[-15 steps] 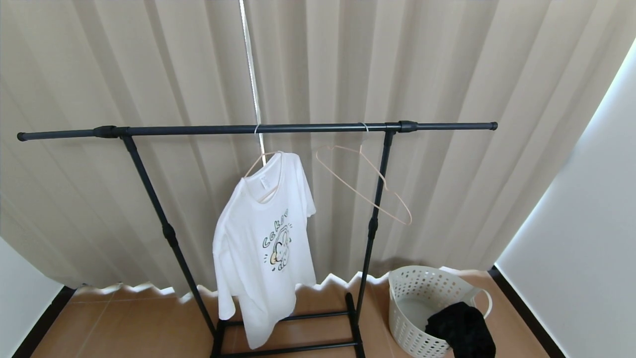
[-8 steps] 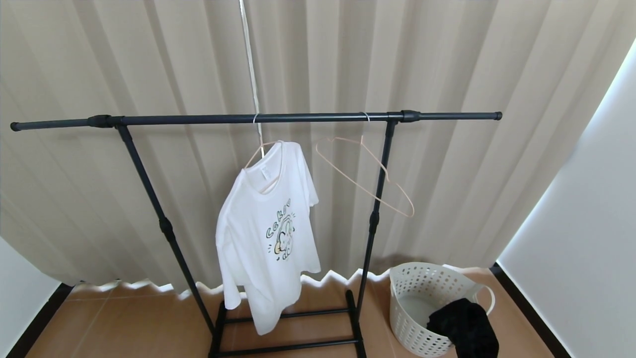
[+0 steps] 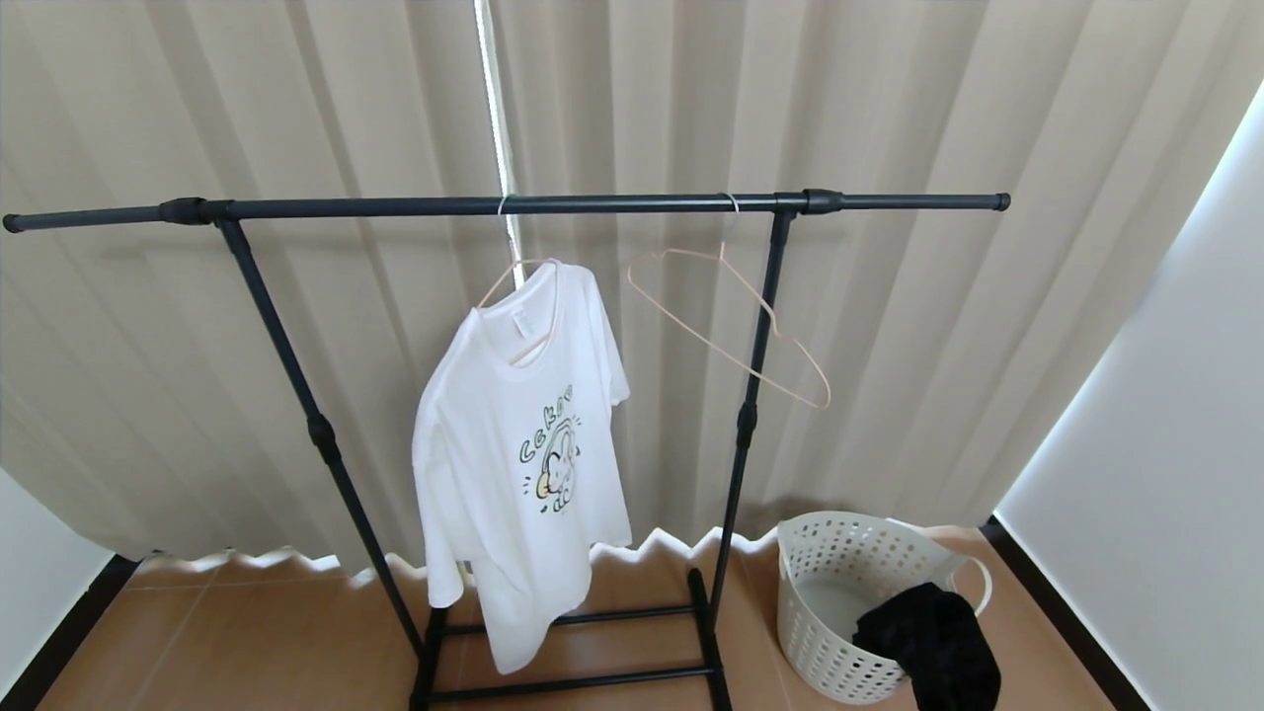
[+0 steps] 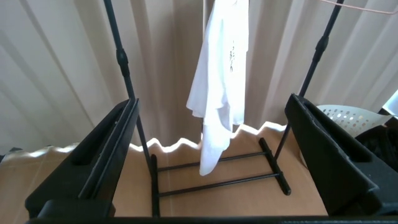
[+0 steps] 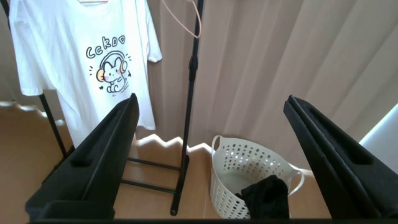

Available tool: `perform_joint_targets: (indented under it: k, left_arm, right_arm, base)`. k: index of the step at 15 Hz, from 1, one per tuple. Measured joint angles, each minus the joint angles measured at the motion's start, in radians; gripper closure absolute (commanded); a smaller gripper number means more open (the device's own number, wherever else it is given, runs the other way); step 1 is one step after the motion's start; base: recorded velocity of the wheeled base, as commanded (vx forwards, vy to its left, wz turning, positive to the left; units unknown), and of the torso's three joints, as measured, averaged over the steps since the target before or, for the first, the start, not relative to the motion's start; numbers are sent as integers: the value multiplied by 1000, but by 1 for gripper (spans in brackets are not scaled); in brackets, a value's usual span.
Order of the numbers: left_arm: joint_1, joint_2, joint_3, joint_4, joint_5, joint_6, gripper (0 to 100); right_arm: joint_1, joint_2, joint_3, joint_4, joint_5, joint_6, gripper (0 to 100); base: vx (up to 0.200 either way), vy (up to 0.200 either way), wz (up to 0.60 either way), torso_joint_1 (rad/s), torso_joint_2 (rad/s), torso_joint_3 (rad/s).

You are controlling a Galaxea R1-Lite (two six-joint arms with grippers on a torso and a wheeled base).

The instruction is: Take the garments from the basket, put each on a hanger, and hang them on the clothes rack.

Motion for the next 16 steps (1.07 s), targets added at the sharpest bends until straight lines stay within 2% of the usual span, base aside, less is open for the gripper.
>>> perform_joint_targets:
  k: [7, 16]
  left_arm:
    - [0, 0, 0, 1, 2, -4, 0]
    - [0, 0, 0, 1, 1, -4, 0]
  right_arm:
    - [0, -1, 0, 0, 1, -1, 0]
    - [0, -1, 0, 0, 1, -1, 0]
  base:
    - [0, 0, 0, -163, 387, 221]
    - [0, 0, 0, -214, 539, 318]
